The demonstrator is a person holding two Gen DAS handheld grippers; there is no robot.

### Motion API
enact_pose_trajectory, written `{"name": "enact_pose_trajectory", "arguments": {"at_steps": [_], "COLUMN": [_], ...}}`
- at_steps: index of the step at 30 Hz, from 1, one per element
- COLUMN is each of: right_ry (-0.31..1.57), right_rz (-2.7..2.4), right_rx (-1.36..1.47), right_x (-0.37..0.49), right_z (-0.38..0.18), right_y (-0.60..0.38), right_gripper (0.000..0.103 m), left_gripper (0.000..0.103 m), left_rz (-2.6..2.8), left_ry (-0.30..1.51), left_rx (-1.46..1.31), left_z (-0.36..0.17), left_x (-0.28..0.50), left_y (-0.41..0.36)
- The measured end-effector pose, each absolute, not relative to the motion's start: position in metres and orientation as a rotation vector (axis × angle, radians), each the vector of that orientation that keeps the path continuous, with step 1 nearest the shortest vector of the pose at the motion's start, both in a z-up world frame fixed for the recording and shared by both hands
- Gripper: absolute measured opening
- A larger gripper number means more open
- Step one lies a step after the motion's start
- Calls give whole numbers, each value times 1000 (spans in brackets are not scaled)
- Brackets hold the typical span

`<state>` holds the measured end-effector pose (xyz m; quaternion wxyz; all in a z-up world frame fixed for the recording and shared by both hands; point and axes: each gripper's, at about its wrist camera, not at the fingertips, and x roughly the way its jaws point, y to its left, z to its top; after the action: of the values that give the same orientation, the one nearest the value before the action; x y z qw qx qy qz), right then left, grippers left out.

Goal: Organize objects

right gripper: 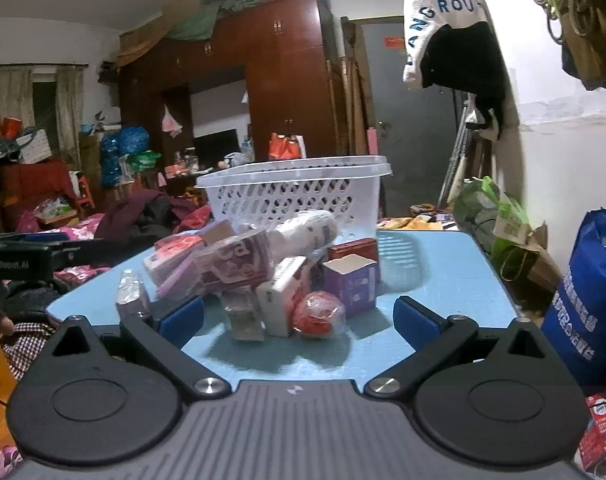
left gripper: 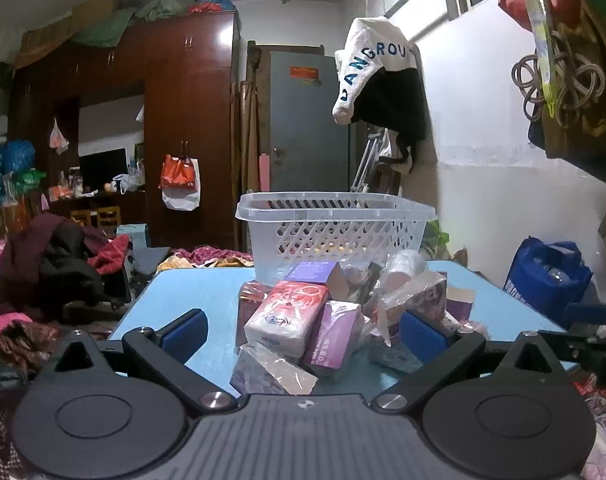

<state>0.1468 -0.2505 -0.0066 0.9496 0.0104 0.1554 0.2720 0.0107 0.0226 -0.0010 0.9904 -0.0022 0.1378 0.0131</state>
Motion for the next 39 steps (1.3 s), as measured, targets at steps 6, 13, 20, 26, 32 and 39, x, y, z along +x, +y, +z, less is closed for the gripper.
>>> {"name": "enact_pose_trajectory", "arguments": {"at_steps": [6, 13, 20, 26, 32, 39], "right_ry": [317, 314, 303, 292, 291, 290], "right_rz": [569, 596, 601, 590, 589, 586], "right_rx": [31, 63, 95, 82, 73, 84], "right_x": [145, 146, 146, 144, 143, 145], "right_z": [-7, -6, -6, -4, -4, -5], "right_y": [-254, -260, -265, -266, -265, -266], "right_gripper": [103, 103, 103, 103, 103, 103], "left_gripper": [103, 103, 103, 103, 103, 103], "left_rz": [20, 24, 24, 21, 27, 25], "left_ry": [286, 289, 291, 293, 290, 291], "left_rx": [5, 18, 27, 33, 34, 31], "left_z": [-1, -3, -3, -4, -4, -5], "left_x": [13, 12, 12, 12, 13, 13], "left_y": [21, 19, 17, 14, 14, 15]}}
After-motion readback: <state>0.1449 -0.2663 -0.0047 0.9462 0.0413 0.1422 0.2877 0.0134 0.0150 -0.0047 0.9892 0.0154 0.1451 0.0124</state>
